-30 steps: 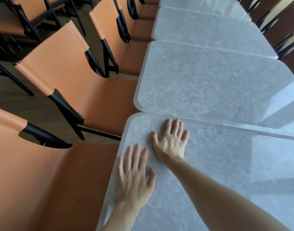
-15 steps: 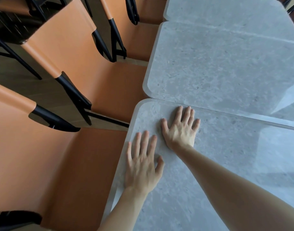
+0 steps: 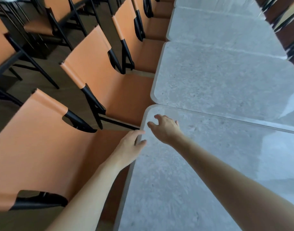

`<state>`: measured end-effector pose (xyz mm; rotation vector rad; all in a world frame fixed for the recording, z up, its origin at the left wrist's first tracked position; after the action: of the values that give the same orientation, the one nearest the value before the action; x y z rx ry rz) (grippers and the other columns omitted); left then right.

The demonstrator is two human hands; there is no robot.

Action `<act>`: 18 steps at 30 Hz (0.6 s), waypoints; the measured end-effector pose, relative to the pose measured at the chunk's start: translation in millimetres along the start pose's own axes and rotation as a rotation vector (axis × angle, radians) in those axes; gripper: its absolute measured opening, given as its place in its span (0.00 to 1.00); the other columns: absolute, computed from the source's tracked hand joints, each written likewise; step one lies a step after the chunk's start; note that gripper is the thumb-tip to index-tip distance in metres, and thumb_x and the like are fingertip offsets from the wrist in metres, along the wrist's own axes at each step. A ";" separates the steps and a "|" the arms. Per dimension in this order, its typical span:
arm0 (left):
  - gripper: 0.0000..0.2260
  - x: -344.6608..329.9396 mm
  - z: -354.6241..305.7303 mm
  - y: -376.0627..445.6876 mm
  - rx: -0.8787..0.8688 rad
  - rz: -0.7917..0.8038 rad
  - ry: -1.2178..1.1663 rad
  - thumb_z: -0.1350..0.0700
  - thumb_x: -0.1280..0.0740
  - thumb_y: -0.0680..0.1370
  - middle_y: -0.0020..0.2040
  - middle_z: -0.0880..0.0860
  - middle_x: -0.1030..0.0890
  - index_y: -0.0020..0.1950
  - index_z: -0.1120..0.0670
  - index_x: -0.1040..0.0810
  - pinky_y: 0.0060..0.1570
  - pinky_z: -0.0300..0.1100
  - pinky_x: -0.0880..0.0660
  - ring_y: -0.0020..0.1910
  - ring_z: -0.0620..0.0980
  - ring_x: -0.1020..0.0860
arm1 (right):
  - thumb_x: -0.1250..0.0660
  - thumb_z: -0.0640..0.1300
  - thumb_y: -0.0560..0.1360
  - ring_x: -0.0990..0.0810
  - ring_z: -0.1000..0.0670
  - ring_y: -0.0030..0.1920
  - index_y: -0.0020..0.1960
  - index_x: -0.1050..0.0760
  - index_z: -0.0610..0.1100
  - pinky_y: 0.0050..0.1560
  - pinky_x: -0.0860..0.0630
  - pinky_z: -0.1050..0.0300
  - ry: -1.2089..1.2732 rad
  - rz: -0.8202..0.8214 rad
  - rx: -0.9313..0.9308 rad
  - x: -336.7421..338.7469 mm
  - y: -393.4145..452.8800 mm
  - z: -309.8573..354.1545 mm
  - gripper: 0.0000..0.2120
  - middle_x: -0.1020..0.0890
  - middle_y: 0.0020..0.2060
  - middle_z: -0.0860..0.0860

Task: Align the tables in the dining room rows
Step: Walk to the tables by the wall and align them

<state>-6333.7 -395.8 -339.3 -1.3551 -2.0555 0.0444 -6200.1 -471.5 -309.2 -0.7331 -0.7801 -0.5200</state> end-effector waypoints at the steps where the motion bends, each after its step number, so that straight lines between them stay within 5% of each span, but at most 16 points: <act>1: 0.19 16.9 -3.9 -14.9 -0.014 -0.036 -0.049 0.49 0.38 0.84 0.75 0.44 0.31 0.75 0.46 0.30 0.66 0.41 0.34 0.75 0.45 0.33 | 0.42 0.54 0.82 0.30 0.44 0.73 0.77 0.34 0.43 0.74 0.38 0.47 0.061 0.006 0.020 3.2 -14.0 14.1 0.26 0.29 0.74 0.45; 3: 0.16 53.2 -11.9 -49.0 -0.039 -0.132 -0.156 0.51 0.37 0.83 0.71 0.41 0.27 0.71 0.43 0.27 0.61 0.38 0.32 0.71 0.41 0.30 | 0.40 0.52 0.82 0.25 0.47 0.64 0.75 0.31 0.45 0.56 0.29 0.65 0.167 -0.003 0.053 11.5 -44.5 43.5 0.24 0.25 0.71 0.46; 5: 0.14 89.5 -17.3 -88.8 -0.085 -0.217 -0.222 0.52 0.37 0.83 0.68 0.38 0.25 0.67 0.39 0.25 0.62 0.39 0.30 0.68 0.39 0.28 | 0.40 0.50 0.82 0.23 0.51 0.59 0.73 0.28 0.47 0.44 0.34 0.75 0.239 -0.035 0.109 18.1 -79.8 80.2 0.21 0.22 0.68 0.49; 8: 0.13 143.5 -14.4 -155.7 -0.171 -0.296 -0.294 0.52 0.37 0.83 0.66 0.38 0.24 0.64 0.36 0.25 0.66 0.39 0.29 0.67 0.36 0.26 | 0.40 0.48 0.82 0.24 0.53 0.65 0.71 0.26 0.48 0.52 0.32 0.69 0.404 -0.050 0.222 13.0 -133.6 147.2 0.19 0.21 0.65 0.53; 11: 0.13 201.6 3.9 -230.4 -0.216 -0.397 -0.352 0.52 0.37 0.84 0.65 0.36 0.23 0.65 0.38 0.24 0.59 0.28 0.29 0.65 0.32 0.26 | 0.39 0.49 0.82 0.21 0.63 0.57 0.66 0.23 0.50 0.56 0.25 0.69 0.542 -0.037 0.324 -10.2 -177.7 223.7 0.15 0.19 0.58 0.59; 12: 0.13 222.2 13.4 -256.2 -0.224 -0.446 -0.368 0.53 0.37 0.83 0.64 0.36 0.22 0.66 0.40 0.24 0.57 0.27 0.29 0.64 0.32 0.26 | 0.39 0.52 0.80 0.20 0.61 0.58 0.66 0.22 0.51 0.62 0.24 0.62 0.568 -0.023 0.362 -21.0 -190.9 251.7 0.17 0.18 0.58 0.58; 14: 0.12 264.8 37.6 -306.8 -0.233 -0.556 -0.419 0.55 0.36 0.83 0.63 0.37 0.21 0.65 0.43 0.22 0.60 0.31 0.28 0.64 0.33 0.25 | 0.39 0.56 0.75 0.20 0.54 0.62 0.68 0.23 0.52 0.68 0.25 0.47 0.589 0.016 0.424 -46.4 -217.6 308.6 0.23 0.17 0.61 0.54; 18: 0.13 334.5 90.1 -392.4 -0.176 -0.752 -0.467 0.57 0.37 0.83 0.63 0.39 0.19 0.65 0.47 0.20 0.67 0.41 0.27 0.64 0.37 0.23 | 0.38 0.51 0.79 0.24 0.52 0.68 0.69 0.23 0.50 0.72 0.29 0.45 0.568 0.136 0.560 -97.9 -266.5 402.5 0.20 0.21 0.65 0.53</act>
<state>-6778.8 -270.9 -93.7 -0.6134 -2.9045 -0.1654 -6612.4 -325.0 -83.0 -0.0977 -0.3085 -0.3338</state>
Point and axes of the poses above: each hand's wrist, its own y-axis towards the middle knuckle, its own x-axis out of the back of the hand, z = x × y, the point moved 5 cm from there along y, towards the middle knuckle
